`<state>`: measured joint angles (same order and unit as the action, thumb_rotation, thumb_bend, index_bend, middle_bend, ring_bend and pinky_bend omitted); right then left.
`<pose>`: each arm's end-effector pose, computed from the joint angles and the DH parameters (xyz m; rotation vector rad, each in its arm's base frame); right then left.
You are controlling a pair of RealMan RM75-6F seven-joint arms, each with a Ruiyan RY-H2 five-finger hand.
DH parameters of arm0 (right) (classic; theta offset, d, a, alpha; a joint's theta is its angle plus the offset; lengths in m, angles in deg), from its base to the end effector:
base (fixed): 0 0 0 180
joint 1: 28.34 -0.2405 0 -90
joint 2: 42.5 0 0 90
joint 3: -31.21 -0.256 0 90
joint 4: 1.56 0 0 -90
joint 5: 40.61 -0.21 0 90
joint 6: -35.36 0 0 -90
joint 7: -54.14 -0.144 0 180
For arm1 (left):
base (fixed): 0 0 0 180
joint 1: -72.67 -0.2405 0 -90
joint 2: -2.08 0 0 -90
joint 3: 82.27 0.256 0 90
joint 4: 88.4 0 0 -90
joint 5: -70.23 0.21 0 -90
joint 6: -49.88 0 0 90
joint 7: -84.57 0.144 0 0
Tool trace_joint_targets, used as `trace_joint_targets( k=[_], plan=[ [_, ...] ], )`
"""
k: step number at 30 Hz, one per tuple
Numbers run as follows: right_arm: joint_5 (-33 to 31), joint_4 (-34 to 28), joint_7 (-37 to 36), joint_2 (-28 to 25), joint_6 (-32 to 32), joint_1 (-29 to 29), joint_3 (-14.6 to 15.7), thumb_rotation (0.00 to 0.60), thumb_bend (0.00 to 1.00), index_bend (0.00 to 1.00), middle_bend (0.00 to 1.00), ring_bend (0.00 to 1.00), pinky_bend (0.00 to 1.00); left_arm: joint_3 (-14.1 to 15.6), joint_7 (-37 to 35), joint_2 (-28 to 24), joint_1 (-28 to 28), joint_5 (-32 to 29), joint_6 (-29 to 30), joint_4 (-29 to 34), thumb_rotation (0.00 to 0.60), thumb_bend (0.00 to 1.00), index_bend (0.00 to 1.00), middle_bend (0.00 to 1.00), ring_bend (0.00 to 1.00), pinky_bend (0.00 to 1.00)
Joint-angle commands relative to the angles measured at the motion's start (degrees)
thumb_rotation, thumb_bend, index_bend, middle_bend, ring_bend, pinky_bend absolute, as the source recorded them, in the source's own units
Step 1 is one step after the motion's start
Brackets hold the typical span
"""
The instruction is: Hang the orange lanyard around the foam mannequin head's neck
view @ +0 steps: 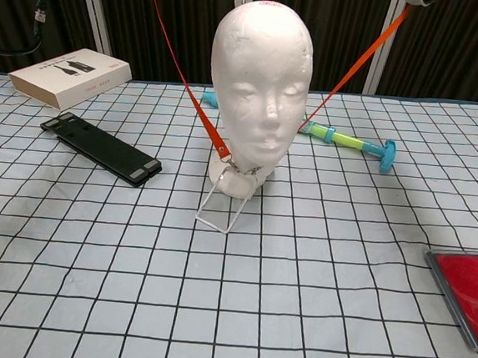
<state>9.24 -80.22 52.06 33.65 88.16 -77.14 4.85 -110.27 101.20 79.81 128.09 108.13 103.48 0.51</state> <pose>-0.1289 -0.4530 0.1302 1.3305 -1.1488 1.3135 -0.0578 0.4375 0.0948 -1.4893 -1.1453 -1.2297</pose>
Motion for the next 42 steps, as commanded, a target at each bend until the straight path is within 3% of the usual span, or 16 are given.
trace_joint_targets(
  k=[1, 4, 5, 6, 7, 8, 9, 10, 12, 16, 26, 29, 36, 42],
  plan=[
    [-0.6, 5.2, 0.5, 3.0, -1.9, -2.3, 0.2, 0.600, 0.45, 0.76, 0.20, 0.00, 0.05, 0.5, -0.3, 2.0, 1.9, -1.0, -1.4, -3.6, 0.600, 0.50, 0.71, 0.00, 0.00, 0.00],
    [-1.2, 9.2, 0.5, 5.2, -3.1, -3.7, 0.1, 0.600, 0.45, 0.75, 0.20, 0.00, 0.05, 0.9, -0.6, 3.5, 3.2, -1.9, -2.5, -6.5, 0.600, 0.49, 0.66, 0.00, 0.00, 0.00],
    [-1.3, 10.5, 0.4, 5.9, -3.5, -4.2, 0.1, 0.600, 0.45, 0.74, 0.20, 0.00, 0.05, 1.1, -0.7, 4.0, 3.6, -2.2, -3.0, -7.6, 0.600, 0.49, 0.60, 0.00, 0.00, 0.00],
    [-1.3, 11.4, 0.4, 6.3, -3.9, -4.5, 0.1, 0.600, 0.43, 0.70, 0.20, 0.00, 0.05, 1.1, -0.8, 4.3, 3.8, -2.3, -3.3, -8.3, 0.600, 0.48, 0.48, 0.00, 0.00, 0.00],
    [-1.3, 12.4, 0.4, 6.8, -4.1, -4.9, 0.1, 0.600, 0.37, 0.62, 0.20, 0.00, 0.05, 1.1, -1.1, 4.7, 4.1, -2.5, -3.7, -9.1, 0.600, 0.47, 0.30, 0.00, 0.00, 0.00],
    [-1.2, 13.6, 0.6, 7.5, -4.2, -5.3, 0.1, 0.600, 0.33, 0.55, 0.19, 0.00, 0.05, 1.0, -1.5, 5.2, 4.3, -2.7, -4.1, -10.1, 0.600, 0.45, 0.19, 0.00, 0.00, 0.00],
    [-1.1, 15.0, 1.0, 8.2, -4.1, -5.7, 0.3, 0.600, 0.21, 0.40, 0.15, 0.00, 0.04, 0.9, -2.1, 5.7, 4.6, -2.8, -4.5, -11.0, 0.600, 0.41, 0.07, 0.00, 0.00, 0.00],
    [-1.0, 16.3, 1.4, 8.9, -4.1, -6.0, 0.5, 0.600, 0.10, 0.25, 0.10, 0.00, 0.03, 0.8, -2.7, 6.2, 4.8, -2.7, -5.1, -11.8, 0.600, 0.38, 0.02, 0.00, 0.00, 0.00],
    [-1.2, 19.5, 3.0, 10.5, -5.0, -7.0, 1.2, 0.600, 0.01, 0.11, 0.04, 0.00, 0.01, 0.6, -4.7, 7.4, 5.3, -1.8, -6.1, -14.3, 0.600, 0.23, 0.00, 0.00, 0.00, 0.00],
    [-1.0, 23.3, 5.0, 12.5, -4.7, -7.8, 1.9, 0.600, 0.00, 0.04, 0.02, 0.00, 0.01, 1.0, -5.3, 7.7, 6.0, -1.9, -7.7, -16.7, 0.600, 0.01, 0.00, 0.00, 0.00, 0.00],
    [-0.4, 24.3, 6.8, 12.3, -3.0, -7.0, 1.7, 0.600, 0.01, 0.04, 0.02, 0.00, 0.00, 1.5, -5.6, 5.2, 5.2, -1.2, -6.3, -15.3, 0.600, 0.00, 0.00, 0.00, 0.00, 0.00],
    [0.3, 21.5, 7.1, 10.6, -2.0, -5.7, 2.0, 0.600, 0.11, 0.06, 0.02, 0.00, 0.00, 2.4, -5.8, 3.9, 3.9, 0.1, -5.1, -13.0, 0.600, 0.00, 0.00, 0.00, 0.00, 0.00],
    [7.3, 9.0, 6.1, 2.1, 3.4, 0.9, 5.3, 0.600, 0.62, 0.11, 0.03, 0.00, 0.00, 7.5, -4.8, -2.6, -2.6, 8.0, 0.7, -4.2, 0.600, 0.00, 0.00, 0.00, 0.00, 0.00],
    [12.8, -2.8, 3.4, -6.0, 6.8, 7.7, 9.0, 0.600, 0.86, 0.14, 0.04, 0.00, 0.00, 12.8, -4.3, -7.6, -9.5, 15.2, 7.3, 2.2, 0.600, 0.14, 0.00, 0.00, 0.00, 0.00]
  ],
)
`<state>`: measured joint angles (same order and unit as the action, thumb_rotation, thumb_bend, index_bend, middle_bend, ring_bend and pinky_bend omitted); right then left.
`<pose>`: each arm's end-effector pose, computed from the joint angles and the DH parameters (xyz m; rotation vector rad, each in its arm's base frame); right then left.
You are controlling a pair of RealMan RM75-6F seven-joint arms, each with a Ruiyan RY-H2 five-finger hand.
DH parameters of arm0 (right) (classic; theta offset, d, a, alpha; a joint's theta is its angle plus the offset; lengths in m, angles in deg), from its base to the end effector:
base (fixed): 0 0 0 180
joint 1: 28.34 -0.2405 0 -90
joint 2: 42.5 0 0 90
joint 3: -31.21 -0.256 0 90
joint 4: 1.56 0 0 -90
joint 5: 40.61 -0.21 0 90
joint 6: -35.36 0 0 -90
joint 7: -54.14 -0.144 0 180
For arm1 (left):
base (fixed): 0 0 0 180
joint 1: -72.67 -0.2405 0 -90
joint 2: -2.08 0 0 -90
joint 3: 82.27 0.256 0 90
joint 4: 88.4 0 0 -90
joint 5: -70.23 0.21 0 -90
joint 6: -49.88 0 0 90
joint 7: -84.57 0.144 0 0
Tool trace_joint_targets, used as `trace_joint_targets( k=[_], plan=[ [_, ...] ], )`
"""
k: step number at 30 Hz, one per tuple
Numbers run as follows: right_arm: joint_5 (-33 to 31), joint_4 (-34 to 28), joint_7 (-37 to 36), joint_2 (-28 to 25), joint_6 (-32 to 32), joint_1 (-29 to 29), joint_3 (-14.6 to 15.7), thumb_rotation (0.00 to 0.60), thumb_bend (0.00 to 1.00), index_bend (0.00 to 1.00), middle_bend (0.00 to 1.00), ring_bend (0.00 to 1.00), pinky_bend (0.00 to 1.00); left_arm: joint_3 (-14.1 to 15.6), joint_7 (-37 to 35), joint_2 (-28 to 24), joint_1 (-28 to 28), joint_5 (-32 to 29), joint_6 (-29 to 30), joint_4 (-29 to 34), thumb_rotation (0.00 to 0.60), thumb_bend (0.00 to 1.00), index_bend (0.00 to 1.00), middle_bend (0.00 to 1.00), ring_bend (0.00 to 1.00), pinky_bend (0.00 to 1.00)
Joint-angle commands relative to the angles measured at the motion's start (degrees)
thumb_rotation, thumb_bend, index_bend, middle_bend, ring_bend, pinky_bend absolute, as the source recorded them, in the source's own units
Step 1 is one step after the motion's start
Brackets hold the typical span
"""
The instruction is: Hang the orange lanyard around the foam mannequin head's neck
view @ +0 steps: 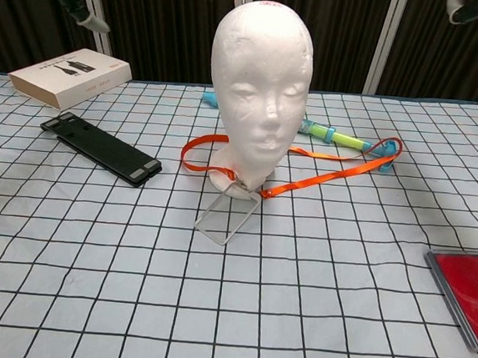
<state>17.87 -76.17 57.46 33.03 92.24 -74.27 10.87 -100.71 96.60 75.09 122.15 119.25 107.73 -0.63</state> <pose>-0.1668 -0.4416 0.1359 1.4333 -0.8759 1.1271 -0.1266 0.4205 0.1127 -1.5162 -0.9693 -1.0998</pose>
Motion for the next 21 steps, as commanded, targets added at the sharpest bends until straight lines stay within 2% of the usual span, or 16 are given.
trace_joint_targets(
  k=[1, 6, 8, 11, 14, 18, 21],
  plan=[
    [5.6, -8.9, -2.5, -6.9, 3.3, 6.1, 4.0, 0.600, 0.89, 0.15, 0.04, 0.00, 0.00, 4.6, -0.1, -3.9, -5.0, 5.9, 3.8, 4.7, 0.600, 0.15, 0.00, 0.00, 0.00, 0.00],
    [11.8, -15.1, -4.9, -11.2, 5.1, 10.4, 8.3, 0.600, 0.97, 0.15, 0.04, 0.00, 0.00, 9.2, -1.1, -7.6, -10.4, 12.5, 7.8, 9.2, 0.600, 0.20, 0.00, 0.00, 0.00, 0.00],
    [15.4, -17.8, -6.1, -12.7, 6.3, 12.7, 11.1, 0.600, 0.98, 0.16, 0.05, 0.00, 0.00, 11.3, -0.6, -9.0, -13.6, 15.7, 11.7, 11.4, 0.600, 0.20, 0.00, 0.00, 0.00, 0.00],
    [19.0, -20.1, -6.9, -13.7, 6.9, 14.8, 14.2, 0.600, 0.98, 0.17, 0.06, 0.00, 0.00, 13.5, 0.3, -10.1, -16.4, 17.8, 14.5, 13.0, 0.600, 0.20, 0.00, 0.00, 0.00, 0.00],
    [24.2, -21.9, -7.8, -14.0, 6.7, 16.3, 18.0, 0.600, 0.98, 0.17, 0.07, 0.00, 0.00, 15.6, 0.7, -11.1, -19.4, 19.6, 17.1, 14.6, 0.600, 0.20, 0.00, 0.00, 0.00, 0.00],
    [31.2, -23.2, -8.3, -13.4, 5.4, 16.1, 21.7, 0.600, 0.99, 0.17, 0.07, 0.00, 0.00, 17.5, 1.1, -11.2, -23.2, 21.2, 20.8, 15.8, 0.600, 0.20, 0.00, 0.00, 0.00, 0.00],
    [35.6, -23.5, -9.0, -12.1, 3.9, 14.8, 23.2, 0.600, 1.00, 0.17, 0.07, 0.00, 0.00, 18.2, 1.2, -11.0, -25.3, 21.5, 22.8, 16.6, 0.600, 0.20, 0.00, 0.00, 0.00, 0.00]
  ],
)
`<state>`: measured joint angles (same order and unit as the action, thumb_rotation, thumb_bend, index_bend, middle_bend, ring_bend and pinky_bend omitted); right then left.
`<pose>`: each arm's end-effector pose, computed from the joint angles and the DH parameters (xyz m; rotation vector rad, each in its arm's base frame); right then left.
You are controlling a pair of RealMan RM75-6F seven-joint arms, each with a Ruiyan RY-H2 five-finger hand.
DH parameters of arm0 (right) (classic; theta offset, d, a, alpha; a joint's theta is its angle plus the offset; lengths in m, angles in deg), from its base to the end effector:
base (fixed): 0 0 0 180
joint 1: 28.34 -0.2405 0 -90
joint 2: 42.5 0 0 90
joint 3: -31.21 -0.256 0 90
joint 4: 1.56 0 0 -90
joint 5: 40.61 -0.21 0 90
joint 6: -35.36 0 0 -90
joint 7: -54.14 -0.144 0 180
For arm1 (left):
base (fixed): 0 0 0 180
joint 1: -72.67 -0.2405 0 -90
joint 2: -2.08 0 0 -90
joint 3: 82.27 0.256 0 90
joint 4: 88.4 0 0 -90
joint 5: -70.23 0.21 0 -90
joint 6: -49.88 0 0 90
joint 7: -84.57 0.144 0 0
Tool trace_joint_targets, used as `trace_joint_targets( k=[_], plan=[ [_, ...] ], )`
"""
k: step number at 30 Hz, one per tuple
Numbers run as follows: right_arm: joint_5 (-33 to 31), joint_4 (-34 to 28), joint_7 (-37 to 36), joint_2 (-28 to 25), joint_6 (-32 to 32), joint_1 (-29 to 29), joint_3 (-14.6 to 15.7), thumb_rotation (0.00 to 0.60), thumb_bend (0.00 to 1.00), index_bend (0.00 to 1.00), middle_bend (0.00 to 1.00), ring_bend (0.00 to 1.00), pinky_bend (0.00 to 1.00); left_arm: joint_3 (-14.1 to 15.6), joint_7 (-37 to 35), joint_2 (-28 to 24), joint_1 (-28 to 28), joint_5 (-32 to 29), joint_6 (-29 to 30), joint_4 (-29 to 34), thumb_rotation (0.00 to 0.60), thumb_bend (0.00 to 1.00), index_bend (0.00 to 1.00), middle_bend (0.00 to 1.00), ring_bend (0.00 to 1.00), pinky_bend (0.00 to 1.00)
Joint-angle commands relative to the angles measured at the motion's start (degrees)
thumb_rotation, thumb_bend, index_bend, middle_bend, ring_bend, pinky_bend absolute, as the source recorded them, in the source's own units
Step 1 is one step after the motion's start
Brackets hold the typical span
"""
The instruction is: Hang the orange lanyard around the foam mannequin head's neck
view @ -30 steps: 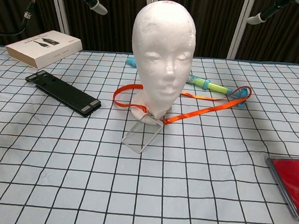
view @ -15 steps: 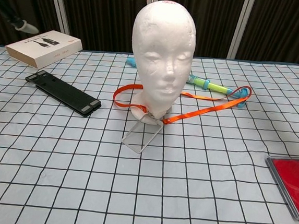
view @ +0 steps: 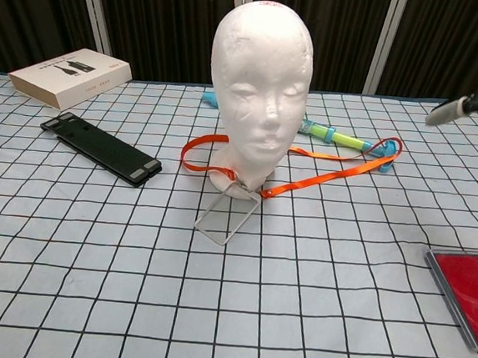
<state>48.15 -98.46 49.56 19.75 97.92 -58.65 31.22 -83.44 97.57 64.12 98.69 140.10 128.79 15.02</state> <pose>-0.2183 -0.2756 0.1024 1.9315 -0.9573 0.9709 -0.2376 0.2691 0.1451 -1.5088 -0.8577 -0.8930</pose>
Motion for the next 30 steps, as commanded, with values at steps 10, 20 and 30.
trace_joint_targets(
  k=[10, 20, 30],
  plan=[
    [8.9, 2.4, -3.8, 11.5, -12.0, -10.2, 0.4, 0.600, 1.00, 0.15, 0.08, 0.00, 0.04, 0.5, 0.9, 0.9, -5.7, 1.3, 4.9, 0.5, 0.600, 0.20, 0.00, 0.00, 0.00, 0.00],
    [2.8, 9.5, 1.9, 24.4, -18.7, -15.6, -3.9, 0.600, 1.00, 0.10, 0.08, 0.01, 0.09, -1.1, -0.7, 1.0, -6.2, 0.6, 2.1, -1.3, 0.600, 0.20, 0.00, 0.00, 0.00, 0.00],
    [-3.7, 16.3, 5.0, 32.5, -20.7, -16.7, -5.0, 0.600, 1.00, 0.12, 0.11, 0.04, 0.10, -2.0, -3.1, 0.1, -6.9, 1.9, 0.3, -1.8, 0.600, 0.20, 0.00, 0.00, 0.00, 0.00]
  ],
)
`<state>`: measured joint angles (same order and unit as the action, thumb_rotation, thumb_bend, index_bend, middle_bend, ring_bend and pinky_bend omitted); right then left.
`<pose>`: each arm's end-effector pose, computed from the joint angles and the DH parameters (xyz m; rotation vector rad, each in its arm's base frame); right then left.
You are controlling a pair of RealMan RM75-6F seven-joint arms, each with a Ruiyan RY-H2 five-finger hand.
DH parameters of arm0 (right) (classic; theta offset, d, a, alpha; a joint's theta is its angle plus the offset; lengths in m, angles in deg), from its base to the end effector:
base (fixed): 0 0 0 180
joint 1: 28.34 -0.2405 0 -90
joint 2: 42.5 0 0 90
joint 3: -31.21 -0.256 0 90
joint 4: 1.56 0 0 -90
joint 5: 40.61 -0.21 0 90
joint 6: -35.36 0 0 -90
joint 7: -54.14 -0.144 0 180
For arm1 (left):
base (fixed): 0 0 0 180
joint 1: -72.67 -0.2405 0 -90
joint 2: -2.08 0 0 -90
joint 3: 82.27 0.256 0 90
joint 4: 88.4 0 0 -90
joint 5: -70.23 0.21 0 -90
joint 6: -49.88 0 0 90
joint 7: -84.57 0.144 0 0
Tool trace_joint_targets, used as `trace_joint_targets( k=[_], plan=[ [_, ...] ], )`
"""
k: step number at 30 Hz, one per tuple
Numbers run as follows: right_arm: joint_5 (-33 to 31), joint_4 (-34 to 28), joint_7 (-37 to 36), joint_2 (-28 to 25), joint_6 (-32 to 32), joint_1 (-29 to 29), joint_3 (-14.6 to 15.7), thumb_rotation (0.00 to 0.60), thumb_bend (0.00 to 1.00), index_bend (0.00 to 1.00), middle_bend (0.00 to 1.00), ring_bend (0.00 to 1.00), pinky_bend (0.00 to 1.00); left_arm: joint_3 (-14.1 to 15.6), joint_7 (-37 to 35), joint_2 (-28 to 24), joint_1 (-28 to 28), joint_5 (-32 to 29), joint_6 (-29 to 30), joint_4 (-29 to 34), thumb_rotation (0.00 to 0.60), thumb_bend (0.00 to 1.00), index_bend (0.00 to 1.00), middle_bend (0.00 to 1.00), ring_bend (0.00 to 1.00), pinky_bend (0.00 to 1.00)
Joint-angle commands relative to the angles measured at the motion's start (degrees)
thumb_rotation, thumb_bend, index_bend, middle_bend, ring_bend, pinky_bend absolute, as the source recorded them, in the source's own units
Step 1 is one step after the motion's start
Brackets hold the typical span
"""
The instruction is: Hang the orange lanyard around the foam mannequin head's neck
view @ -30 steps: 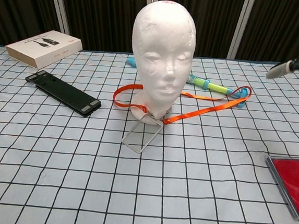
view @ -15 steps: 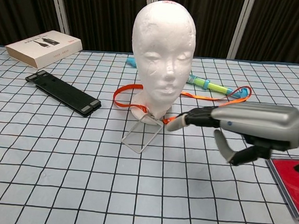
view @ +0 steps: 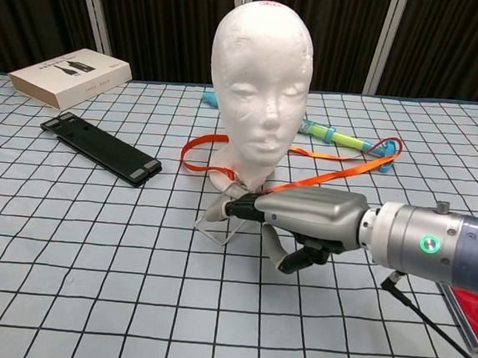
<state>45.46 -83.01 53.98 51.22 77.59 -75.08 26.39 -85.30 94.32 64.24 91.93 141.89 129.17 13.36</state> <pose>-0.1091 -0.2946 -0.0819 2.3603 -1.0045 0.9885 -0.2643 0.2479 0.1515 -1.4242 -0.9178 -0.8797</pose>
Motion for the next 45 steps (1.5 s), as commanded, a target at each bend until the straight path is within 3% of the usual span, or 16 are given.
trace_joint_targets(
  k=[1, 27, 34, 45],
  plan=[
    [-1.4, 1.1, 0.7, 1.4, -0.5, -0.2, -0.2, 0.600, 1.00, 0.13, 0.11, 0.06, 0.10, -0.2, 0.3, 0.0, -0.2, 0.1, 0.0, -0.2, 0.600, 0.20, 0.00, 0.00, 0.00, 0.00],
    [-4.1, -1.0, 2.6, 2.9, -1.9, -0.8, 2.3, 0.600, 1.00, 0.16, 0.14, 0.08, 0.11, -2.2, 1.6, 0.7, -1.4, 0.4, -1.0, -0.5, 0.600, 0.20, 0.00, 0.00, 0.00, 0.00],
    [-3.3, -0.9, 0.7, 3.7, 1.7, -0.6, 0.2, 0.600, 1.00, 0.17, 0.14, 0.08, 0.11, -2.6, 1.7, 0.8, -1.7, 0.5, -1.3, -0.7, 0.600, 0.20, 0.00, 0.00, 0.00, 0.00],
    [-7.8, 6.2, 3.7, 7.9, 0.1, -2.4, -2.0, 0.600, 1.00, 0.17, 0.14, 0.08, 0.11, -3.1, 1.7, 1.0, -2.0, 0.5, -1.7, -0.9, 0.600, 0.20, 0.00, 0.00, 0.00, 0.00]
  ],
)
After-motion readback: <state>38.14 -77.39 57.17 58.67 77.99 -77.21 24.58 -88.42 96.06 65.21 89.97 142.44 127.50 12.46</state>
